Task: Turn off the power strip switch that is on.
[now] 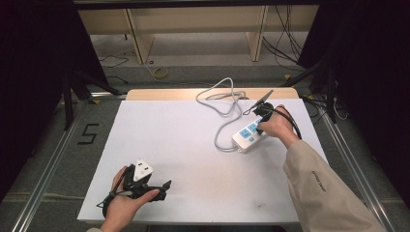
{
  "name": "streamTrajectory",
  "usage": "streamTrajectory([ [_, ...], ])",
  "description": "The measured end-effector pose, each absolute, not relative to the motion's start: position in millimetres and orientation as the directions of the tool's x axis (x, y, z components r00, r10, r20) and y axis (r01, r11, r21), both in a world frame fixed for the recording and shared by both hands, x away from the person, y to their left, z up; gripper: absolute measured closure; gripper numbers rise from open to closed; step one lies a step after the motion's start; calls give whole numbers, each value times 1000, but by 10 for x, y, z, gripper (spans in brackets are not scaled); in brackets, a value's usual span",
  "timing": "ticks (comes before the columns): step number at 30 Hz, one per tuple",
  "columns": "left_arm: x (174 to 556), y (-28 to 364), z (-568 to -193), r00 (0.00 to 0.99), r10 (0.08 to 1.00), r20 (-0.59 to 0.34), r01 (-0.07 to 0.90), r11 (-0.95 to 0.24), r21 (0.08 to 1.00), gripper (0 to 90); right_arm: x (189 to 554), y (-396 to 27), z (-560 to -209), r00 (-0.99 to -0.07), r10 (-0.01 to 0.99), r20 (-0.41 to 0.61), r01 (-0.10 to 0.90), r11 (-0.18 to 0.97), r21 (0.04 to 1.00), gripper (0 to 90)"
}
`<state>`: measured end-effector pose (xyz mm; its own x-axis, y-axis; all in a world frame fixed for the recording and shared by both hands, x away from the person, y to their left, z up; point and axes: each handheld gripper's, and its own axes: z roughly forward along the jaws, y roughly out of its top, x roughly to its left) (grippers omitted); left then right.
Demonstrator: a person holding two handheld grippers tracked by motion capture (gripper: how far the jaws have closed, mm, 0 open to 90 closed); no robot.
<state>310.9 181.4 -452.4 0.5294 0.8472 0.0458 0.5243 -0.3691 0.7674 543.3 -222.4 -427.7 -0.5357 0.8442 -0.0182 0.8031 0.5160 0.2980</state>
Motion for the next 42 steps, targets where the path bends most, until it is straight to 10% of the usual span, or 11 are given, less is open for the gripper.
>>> streamTrajectory([
  [42,3115,1813,-4527,531,846,46,523,-369,768,68,5438,-2251,-4245,-536,844,-4,802,510,310,900],
])
